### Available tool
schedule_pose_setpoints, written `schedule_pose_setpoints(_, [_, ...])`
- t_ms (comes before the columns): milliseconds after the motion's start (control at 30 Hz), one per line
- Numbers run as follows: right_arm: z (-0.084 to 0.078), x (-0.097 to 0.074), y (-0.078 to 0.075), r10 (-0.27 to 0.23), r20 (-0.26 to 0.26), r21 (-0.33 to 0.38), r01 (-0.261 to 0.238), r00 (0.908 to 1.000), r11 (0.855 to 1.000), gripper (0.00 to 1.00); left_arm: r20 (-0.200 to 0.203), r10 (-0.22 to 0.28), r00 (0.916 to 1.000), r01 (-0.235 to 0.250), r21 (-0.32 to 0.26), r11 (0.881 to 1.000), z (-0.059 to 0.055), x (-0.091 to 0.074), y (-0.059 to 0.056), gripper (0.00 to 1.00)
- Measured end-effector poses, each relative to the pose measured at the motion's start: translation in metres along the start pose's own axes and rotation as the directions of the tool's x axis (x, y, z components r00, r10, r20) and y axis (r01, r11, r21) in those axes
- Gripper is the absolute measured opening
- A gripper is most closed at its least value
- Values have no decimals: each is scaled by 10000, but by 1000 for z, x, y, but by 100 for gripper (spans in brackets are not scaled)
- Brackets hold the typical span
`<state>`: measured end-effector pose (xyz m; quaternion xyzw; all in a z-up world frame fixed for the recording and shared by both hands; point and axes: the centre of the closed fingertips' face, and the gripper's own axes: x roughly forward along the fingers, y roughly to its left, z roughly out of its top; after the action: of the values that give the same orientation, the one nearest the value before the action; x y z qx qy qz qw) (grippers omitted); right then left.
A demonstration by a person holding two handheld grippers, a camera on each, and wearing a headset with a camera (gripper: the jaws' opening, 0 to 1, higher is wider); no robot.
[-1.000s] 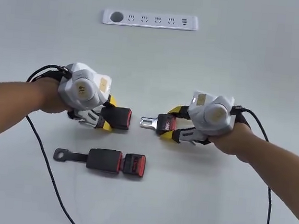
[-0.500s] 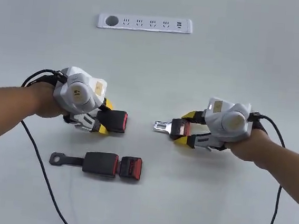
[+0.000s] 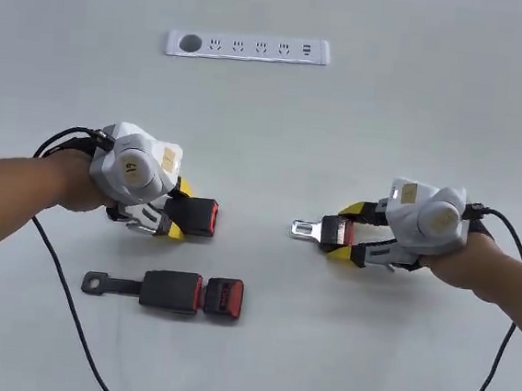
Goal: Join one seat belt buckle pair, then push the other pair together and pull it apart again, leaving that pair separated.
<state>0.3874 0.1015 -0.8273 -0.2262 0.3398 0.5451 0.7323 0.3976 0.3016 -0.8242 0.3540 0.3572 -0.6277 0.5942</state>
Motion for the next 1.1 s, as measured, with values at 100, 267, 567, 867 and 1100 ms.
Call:
schedule_pose_setpoints(100, [-3, -2, -2, -10, -20, -41, 10, 10000, 10000, 37, -22, 3, 10000, -3, -10, 10000, 0, 0, 0, 35])
schedule_pose_setpoints(267, [-9, -9, -1, -63, -42, 103, 63, 10000, 9999, 37, -41, 37, 10000, -37, -52, 10000, 0, 0, -1, 35])
schedule_pose_setpoints(567, [-9, -13, 5, -66, -42, 73, 66, 10000, 10000, 40, -175, 39, 9998, -41, -80, 10000, 1, 0, -1, 35])
schedule_pose_setpoints(867, [-9, -15, 3, -633, 8, 917, 630, 9980, 9938, 66, -418, -10, 9991, -30, -946, 9955, 6, -5, -5, 56])
schedule_pose_setpoints(1100, [-7, -26, -12, -2250, 404, 2009, 2127, 9735, 9562, 81, 347, 1569, 9870, -1401, -2922, 9460, 16, -26, 4, 77])
